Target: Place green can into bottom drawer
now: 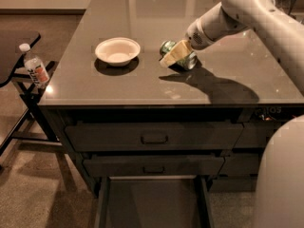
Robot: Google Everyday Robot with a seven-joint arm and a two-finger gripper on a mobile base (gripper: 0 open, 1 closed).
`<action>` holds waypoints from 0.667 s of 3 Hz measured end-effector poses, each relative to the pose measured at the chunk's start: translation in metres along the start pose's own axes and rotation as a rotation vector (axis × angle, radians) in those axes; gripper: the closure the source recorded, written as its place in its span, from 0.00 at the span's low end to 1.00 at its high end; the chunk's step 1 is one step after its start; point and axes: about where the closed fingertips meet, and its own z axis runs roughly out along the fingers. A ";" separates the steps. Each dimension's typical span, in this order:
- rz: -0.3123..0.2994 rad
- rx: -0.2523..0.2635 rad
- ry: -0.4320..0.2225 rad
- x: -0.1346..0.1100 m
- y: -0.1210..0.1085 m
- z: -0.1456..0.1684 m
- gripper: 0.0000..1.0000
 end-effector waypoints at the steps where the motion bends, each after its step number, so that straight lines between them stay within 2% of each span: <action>1: 0.003 0.000 0.001 0.000 0.000 0.001 0.18; 2: 0.003 0.000 0.001 0.000 0.000 0.001 0.41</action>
Offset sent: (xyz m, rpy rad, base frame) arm 0.0002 0.0001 -0.0007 0.0003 0.0027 -0.0021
